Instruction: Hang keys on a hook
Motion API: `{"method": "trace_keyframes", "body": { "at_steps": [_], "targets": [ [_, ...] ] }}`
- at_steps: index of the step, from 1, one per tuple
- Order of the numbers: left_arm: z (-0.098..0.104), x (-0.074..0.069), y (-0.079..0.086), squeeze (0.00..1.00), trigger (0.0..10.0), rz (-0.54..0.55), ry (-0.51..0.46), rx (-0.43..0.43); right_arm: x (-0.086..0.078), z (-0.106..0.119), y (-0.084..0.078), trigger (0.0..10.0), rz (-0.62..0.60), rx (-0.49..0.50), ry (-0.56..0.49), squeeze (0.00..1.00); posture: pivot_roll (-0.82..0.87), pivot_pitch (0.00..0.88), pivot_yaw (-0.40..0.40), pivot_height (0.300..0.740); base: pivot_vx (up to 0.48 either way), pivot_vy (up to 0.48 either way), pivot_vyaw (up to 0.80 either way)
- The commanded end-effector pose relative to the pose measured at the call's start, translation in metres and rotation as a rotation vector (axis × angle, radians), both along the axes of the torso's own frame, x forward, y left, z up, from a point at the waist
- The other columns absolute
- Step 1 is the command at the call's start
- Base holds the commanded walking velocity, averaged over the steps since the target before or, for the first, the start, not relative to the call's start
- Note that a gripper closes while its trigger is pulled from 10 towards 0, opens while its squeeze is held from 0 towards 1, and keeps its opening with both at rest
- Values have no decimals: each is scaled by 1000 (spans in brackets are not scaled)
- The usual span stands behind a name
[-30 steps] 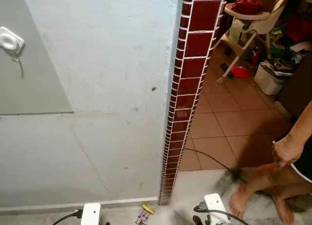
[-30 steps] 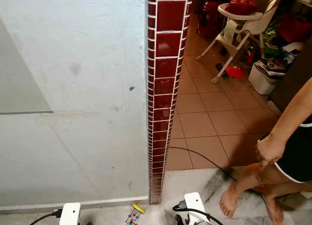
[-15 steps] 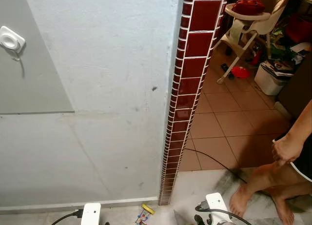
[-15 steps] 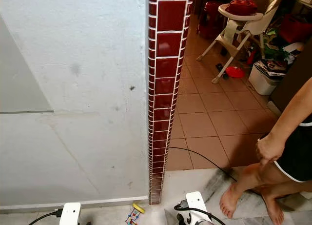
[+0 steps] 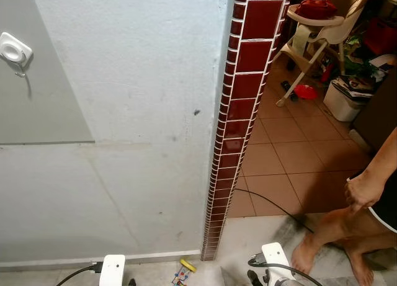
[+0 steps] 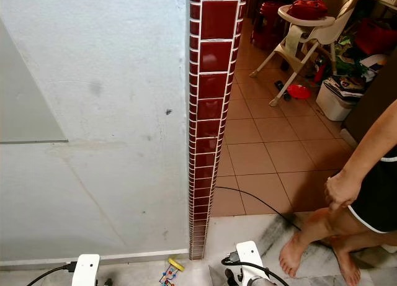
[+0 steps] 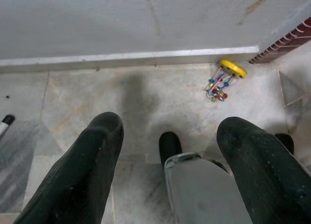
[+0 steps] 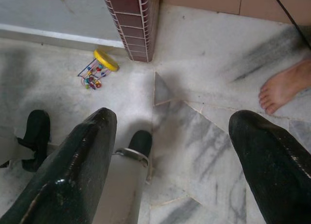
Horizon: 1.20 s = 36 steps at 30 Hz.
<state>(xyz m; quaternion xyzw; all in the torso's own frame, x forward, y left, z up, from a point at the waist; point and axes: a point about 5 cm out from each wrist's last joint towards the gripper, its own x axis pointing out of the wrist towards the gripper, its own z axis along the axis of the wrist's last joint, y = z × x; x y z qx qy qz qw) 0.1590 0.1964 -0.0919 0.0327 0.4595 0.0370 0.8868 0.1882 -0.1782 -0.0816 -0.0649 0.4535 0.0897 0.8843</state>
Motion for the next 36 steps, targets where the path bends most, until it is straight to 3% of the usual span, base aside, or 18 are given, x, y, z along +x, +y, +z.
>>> {"method": "trace_keyframes", "body": {
  "at_steps": [1, 6, 9, 13, 17, 22, 31, 34, 36],
  "targets": [
    [2, 6, -5, 0, 10000, -43, -21, -7, 5, 2, 1, 10000, 7, -1, -16, 0, -87, 0, -32, 740, 0, 0, 0],
    [2, 8, -13, 0, 10000, -65, -27, -24, 7, 4, 0, 10000, 35, -12, -22, 0, -92, 0, -36, 740, 0, 0, 0],
    [1, 8, -24, 0, 10000, -140, -29, -47, 7, 4, -3, 10000, 20, -12, -24, 4, -95, 0, -34, 740, 0, 0, 0],
    [2, 10, -16, 0, 10000, 26, -40, -91, 5, 3, -3, 10000, 11, -5, -16, 4, -98, 0, -30, 740, 0, 0, 0],
    [3, 11, -11, 0, 10000, 114, -53, -139, 4, 2, -3, 10000, -2, 12, -12, 0, -91, 0, -30, 740, 0, 0, 0],
    [3, 9, -9, 0, 10000, 67, -45, -100, 0, 0, 1, 10000, -2, 18, -3, 0, -93, 0, -16, 740, 0, 0, 0],
    [1, 3, -6, 0, 10000, 77, -25, -96, -4, -2, 4, 10000, 4, 26, 6, 39, -87, 0, -17, 740, 0, 0, 0],
    [0, 3, -7, 0, 10000, 58, -25, -94, -4, -2, 4, 10000, 19, 19, 8, 122, -80, 0, -20, 740, 0, 0, 0],
    [0, 2, -7, 0, 10000, 64, -24, -94, -5, -2, 4, 10000, 23, 18, 9, 314, -78, 0, -23, 740, 0, 0, 0]
  ]
}}
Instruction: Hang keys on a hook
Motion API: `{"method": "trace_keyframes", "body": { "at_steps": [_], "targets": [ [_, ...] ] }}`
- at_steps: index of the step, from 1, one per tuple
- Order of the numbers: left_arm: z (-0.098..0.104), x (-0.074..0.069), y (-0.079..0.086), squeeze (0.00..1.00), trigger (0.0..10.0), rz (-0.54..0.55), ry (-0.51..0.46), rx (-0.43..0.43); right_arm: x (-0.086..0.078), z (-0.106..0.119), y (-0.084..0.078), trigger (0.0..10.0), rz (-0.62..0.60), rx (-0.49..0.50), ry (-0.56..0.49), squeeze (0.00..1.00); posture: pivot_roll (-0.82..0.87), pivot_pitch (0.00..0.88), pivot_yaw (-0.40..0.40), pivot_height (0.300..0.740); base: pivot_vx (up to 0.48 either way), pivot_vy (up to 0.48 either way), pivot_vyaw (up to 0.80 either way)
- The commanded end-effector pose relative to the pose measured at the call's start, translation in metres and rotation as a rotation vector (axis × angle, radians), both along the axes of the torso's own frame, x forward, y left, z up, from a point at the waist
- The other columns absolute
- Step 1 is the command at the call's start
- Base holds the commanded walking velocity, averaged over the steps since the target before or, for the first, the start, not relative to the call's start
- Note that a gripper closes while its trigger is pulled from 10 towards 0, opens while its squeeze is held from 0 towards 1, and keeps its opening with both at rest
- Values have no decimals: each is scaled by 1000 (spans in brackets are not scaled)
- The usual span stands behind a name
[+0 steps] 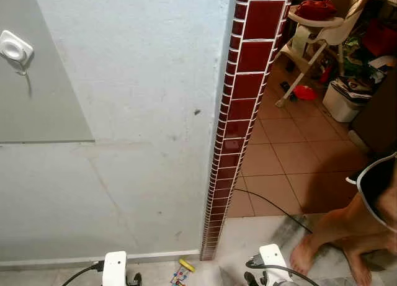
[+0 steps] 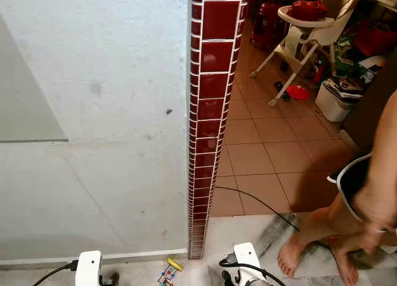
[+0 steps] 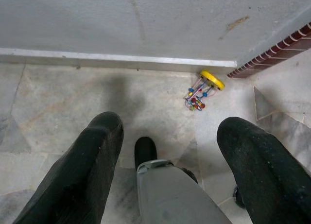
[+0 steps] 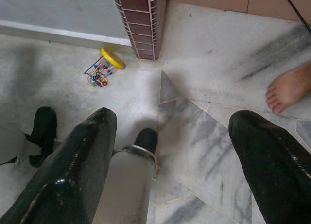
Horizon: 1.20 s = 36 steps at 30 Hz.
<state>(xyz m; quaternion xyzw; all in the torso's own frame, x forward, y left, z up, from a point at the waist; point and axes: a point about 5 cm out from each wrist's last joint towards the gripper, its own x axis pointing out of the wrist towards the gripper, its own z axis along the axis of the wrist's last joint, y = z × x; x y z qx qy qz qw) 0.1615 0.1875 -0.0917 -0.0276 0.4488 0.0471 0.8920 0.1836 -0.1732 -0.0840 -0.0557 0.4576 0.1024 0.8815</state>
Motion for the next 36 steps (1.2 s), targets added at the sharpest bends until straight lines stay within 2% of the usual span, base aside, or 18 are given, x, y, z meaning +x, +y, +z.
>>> {"method": "trace_keyframes", "body": {
  "at_steps": [1, 3, 6, 7, 8, 9, 36],
  "targets": [
    [0, -1, 2, 0, 10000, -7, 4, 2, 0, 0, -1, 10000, 11, -8, -7, 420, -78, 0, -23, 740, 0, 0, 0],
    [0, -1, 1, 0, 10000, -6, 6, 1, 0, 0, -1, 10000, 12, -8, -8, 447, -78, 0, -22, 740, 0, 0, 0],
    [-1, -3, 2, 0, 10000, -8, 12, 4, 0, 0, -1, 10000, 15, -10, -5, 380, -78, 0, -22, 740, 0, 0, 0],
    [-1, -3, 2, 0, 10000, -9, 14, 5, 0, 0, -1, 10000, 10, -7, -4, 208, -78, 0, -22, 740, 0, 0, 0],
    [-1, -4, 3, 0, 10000, -9, 17, 8, 0, 0, -1, 10000, 5, -5, -4, 129, -78, 0, -21, 740, 0, 0, 0],
    [-2, -4, 3, 0, 10000, -13, 20, 14, 0, 0, -2, 10000, 3, -5, -4, 0, -78, 0, -20, 740, 0, 0, 0],
    [-2, -7, 5, 0, 10000, -6, 28, 4, -2, 0, -3, 10000, 0, 5, -3, 0, -77, 0, -22, 740, 0, 0, 0]
  ]
}}
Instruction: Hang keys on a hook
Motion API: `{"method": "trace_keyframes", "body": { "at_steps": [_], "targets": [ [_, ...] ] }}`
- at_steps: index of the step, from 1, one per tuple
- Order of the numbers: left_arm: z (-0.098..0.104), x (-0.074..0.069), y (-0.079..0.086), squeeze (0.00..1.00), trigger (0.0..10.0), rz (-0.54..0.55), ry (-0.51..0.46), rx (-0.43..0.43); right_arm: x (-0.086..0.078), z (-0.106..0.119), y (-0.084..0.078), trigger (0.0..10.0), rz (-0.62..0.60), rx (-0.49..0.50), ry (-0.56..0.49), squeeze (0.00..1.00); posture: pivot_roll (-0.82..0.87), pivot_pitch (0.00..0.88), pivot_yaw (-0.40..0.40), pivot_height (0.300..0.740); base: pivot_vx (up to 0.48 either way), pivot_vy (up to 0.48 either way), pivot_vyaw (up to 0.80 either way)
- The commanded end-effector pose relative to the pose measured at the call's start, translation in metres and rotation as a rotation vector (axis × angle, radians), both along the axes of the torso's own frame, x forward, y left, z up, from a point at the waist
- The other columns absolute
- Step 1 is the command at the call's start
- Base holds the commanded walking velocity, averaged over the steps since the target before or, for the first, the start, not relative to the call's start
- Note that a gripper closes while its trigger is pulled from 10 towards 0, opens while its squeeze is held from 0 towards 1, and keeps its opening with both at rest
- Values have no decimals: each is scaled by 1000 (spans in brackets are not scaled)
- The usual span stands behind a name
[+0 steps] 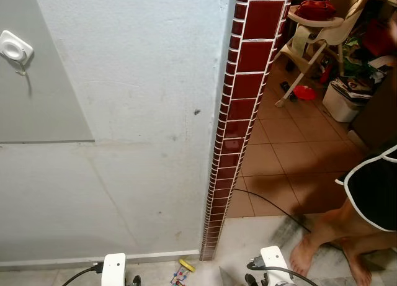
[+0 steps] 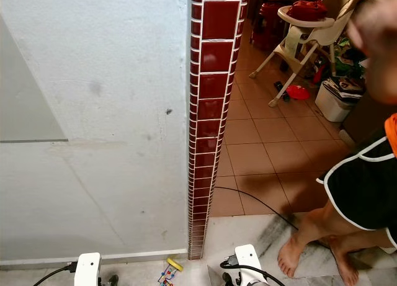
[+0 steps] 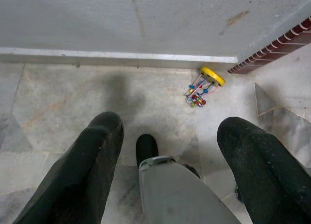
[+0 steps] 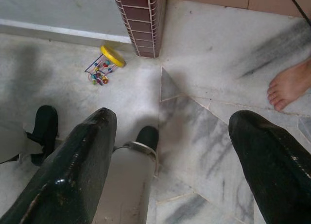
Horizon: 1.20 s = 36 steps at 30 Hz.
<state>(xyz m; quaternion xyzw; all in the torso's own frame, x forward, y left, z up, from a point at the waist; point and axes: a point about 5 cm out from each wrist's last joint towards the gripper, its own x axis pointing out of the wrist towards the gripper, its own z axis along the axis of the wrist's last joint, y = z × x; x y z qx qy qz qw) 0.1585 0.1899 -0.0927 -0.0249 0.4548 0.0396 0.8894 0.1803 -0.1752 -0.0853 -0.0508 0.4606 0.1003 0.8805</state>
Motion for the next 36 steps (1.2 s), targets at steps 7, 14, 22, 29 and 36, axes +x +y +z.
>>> {"method": "trace_keyframes", "body": {
  "at_steps": [7, 14, 22, 29, 36],
  "targets": [
    [-1, -4, 3, 0, 10000, 13, 13, 7, 3, 2, -1, 10000, -20, 23, -15, 0, -76, 0, -23, 740, 0, 0, 0],
    [-1, -3, 3, 0, 10000, 12, 10, 5, 3, 2, -1, 10000, 5, 12, -18, 0, -75, 0, -24, 740, 0, 0, 0],
    [-1, -2, 3, 0, 10000, 7, 7, 5, 4, 2, 0, 10000, 22, 9, -18, 0, -76, 0, -23, 740, 0, 0, 300],
    [0, -2, 3, 0, 10000, 5, 7, 7, 3, 2, 0, 10000, 26, 8, -17, 0, -75, 0, -24, 740, 0, 0, 800],
    [0, -1, 3, 0, 10000, 15, 4, 5, 2, 2, -2, 10000, 18, 7, -13, 0, -78, 0, -25, 740, 0, 0, 800]
  ]
}}
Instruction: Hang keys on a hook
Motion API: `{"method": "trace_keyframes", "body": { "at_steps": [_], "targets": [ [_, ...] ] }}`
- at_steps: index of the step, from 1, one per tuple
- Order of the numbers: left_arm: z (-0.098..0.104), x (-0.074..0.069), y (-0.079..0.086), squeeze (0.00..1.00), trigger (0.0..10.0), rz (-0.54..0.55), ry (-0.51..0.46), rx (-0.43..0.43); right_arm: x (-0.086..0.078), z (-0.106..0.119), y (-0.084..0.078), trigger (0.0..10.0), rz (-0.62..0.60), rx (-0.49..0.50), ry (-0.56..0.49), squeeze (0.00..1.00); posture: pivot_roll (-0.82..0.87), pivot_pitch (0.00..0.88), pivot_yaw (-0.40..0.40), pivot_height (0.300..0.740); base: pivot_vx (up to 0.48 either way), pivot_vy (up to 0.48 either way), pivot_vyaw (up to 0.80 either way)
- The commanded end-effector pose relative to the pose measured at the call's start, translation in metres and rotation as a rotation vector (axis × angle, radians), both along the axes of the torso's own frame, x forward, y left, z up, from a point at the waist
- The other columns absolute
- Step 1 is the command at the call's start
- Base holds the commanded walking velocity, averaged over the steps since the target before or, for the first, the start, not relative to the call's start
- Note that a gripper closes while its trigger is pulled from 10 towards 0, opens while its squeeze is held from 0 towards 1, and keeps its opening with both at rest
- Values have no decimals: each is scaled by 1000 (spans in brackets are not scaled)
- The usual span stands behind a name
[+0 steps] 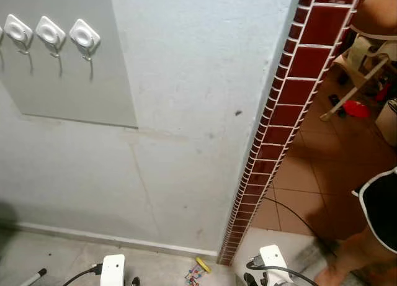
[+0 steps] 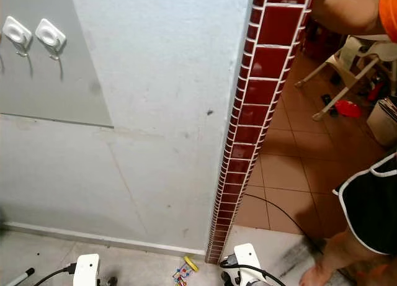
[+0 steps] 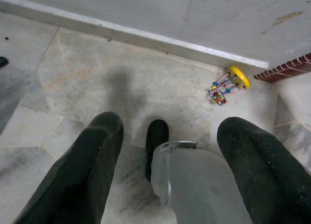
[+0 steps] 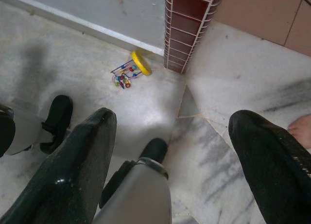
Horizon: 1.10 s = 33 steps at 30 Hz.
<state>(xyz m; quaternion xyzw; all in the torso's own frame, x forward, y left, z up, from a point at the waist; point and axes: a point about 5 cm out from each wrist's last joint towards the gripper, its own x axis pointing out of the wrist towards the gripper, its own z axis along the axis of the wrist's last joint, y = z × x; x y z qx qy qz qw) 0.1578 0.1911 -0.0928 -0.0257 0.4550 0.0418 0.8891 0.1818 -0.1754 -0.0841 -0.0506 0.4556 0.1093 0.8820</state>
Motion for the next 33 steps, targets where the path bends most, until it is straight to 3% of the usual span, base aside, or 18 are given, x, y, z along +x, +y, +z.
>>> {"method": "trace_keyframes", "body": {
  "at_steps": [1, 33],
  "targets": [
    [0, -1, 2, 0, 10000, 11, 4, 4, 0, 0, -2, 10000, 5, -3, -4, 0, -77, 0, -25, 740, 0, 0, 800],
    [1, 1, 4, 0, 10000, 17, 0, -1, 0, 0, 0, 10000, -9, 6, -5, 0, -91, 0, -12, 740, 0, 0, 800]
  ]
}}
